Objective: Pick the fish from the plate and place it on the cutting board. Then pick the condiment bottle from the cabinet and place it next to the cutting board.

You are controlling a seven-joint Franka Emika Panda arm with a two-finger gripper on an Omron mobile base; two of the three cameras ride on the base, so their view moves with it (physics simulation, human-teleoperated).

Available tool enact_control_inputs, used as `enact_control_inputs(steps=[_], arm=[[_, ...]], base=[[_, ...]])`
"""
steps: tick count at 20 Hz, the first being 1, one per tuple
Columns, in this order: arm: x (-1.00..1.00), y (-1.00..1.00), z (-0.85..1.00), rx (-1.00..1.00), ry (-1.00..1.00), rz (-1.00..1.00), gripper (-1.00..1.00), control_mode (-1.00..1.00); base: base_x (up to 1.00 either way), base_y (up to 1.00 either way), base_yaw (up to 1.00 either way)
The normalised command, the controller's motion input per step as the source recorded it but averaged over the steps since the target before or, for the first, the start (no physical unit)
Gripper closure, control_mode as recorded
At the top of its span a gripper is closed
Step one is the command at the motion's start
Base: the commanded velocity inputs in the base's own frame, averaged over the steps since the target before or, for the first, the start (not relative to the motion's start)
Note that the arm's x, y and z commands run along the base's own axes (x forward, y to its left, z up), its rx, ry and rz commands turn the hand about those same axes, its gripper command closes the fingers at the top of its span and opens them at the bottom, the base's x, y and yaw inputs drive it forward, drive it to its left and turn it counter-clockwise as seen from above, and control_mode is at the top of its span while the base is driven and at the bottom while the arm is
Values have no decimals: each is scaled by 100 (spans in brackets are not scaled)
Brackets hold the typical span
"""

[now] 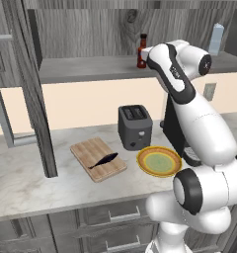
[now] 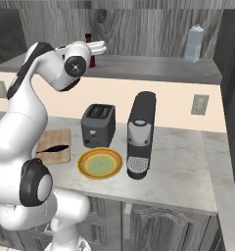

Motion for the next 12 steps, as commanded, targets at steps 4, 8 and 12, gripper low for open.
enact_control_inputs(steps=[4,8,12], arm=[[12,0,0,0,0,-1,-100,-100],[13,0,0,0,0,0,-100,-100],[15,0,0,0,0,0,-100,-100]], base=[[0,0,0],[0,0,0],[0,0,0]])
